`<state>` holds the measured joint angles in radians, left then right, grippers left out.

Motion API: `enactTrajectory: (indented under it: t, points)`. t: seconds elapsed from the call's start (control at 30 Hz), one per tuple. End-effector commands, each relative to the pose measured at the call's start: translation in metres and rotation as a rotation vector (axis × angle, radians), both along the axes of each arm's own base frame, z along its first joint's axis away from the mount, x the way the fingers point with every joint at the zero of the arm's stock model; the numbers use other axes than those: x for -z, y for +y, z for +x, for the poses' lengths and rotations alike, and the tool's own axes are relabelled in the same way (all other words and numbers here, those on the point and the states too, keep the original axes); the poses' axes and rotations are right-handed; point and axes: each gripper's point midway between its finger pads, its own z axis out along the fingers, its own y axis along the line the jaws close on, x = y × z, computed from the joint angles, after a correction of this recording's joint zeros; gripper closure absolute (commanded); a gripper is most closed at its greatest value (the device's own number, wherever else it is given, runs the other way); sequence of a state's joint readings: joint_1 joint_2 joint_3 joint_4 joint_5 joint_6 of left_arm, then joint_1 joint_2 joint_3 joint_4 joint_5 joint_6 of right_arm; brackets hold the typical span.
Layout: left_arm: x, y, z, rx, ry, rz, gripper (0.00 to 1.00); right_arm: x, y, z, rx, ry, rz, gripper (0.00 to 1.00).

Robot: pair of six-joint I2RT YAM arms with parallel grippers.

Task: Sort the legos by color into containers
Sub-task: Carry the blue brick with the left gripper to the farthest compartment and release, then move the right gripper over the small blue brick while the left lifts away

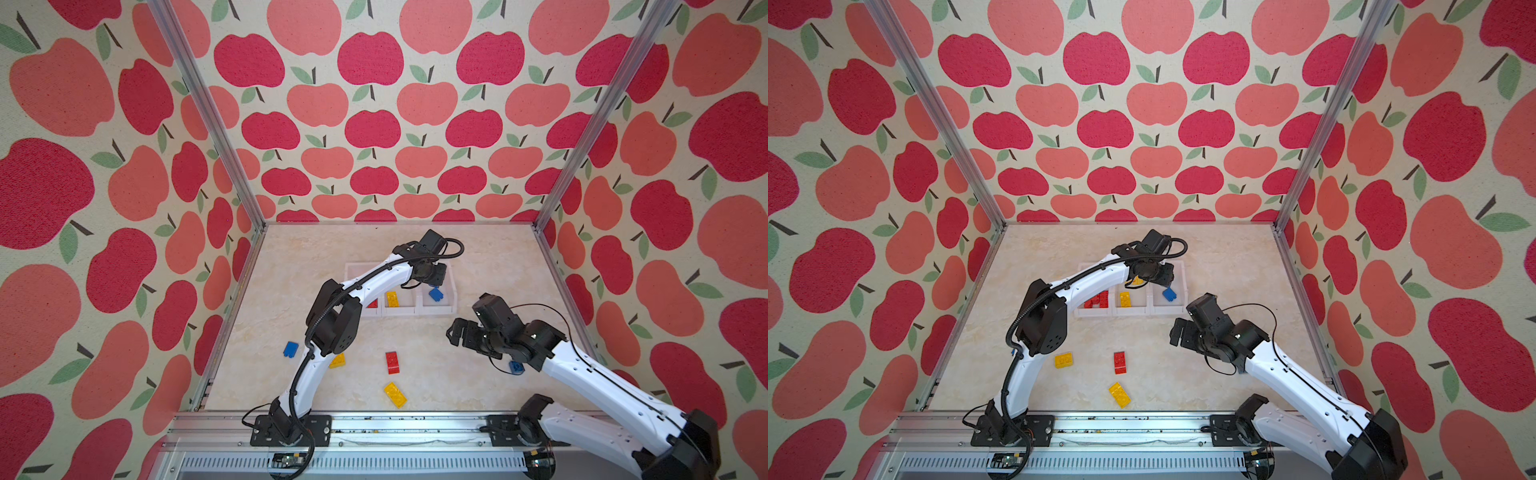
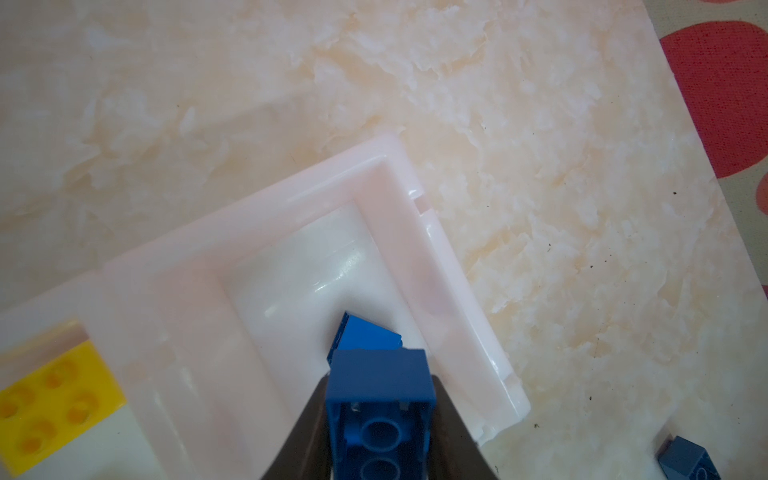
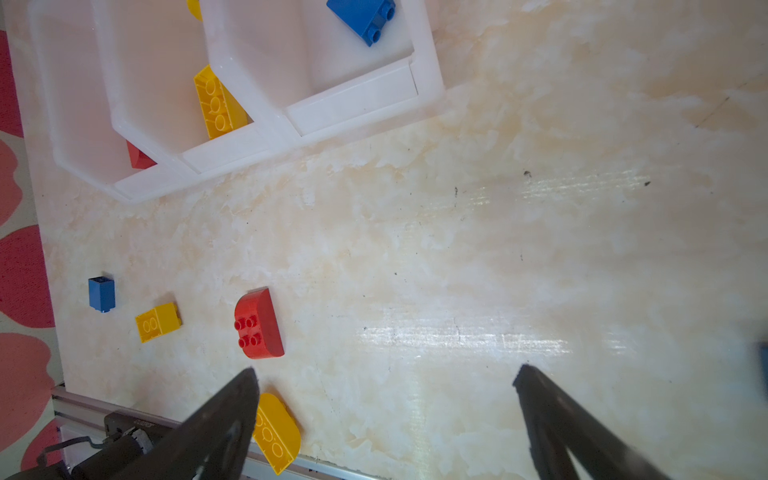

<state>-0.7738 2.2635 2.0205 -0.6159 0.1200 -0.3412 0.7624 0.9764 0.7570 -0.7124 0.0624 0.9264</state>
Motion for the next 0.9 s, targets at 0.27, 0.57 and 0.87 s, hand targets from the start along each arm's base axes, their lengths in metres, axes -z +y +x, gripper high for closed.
enactTrajectory:
  t: [0.27, 0.57, 0.87]
  points:
    - [-0.004, 0.006, 0.007, -0.004, -0.018, 0.029, 0.43, 0.004, -0.013, 0.002, 0.043, 0.016, -0.031, 0.01]
    - [-0.023, 0.011, 0.006, -0.005, -0.046, -0.005, 0.40, 0.005, -0.018, 0.004, 0.055, 0.023, -0.047, 0.01]
    - [-0.046, 0.027, -0.013, -0.017, -0.043, -0.069, 0.31, 0.014, -0.062, -0.006, 0.128, 0.097, -0.203, 0.01]
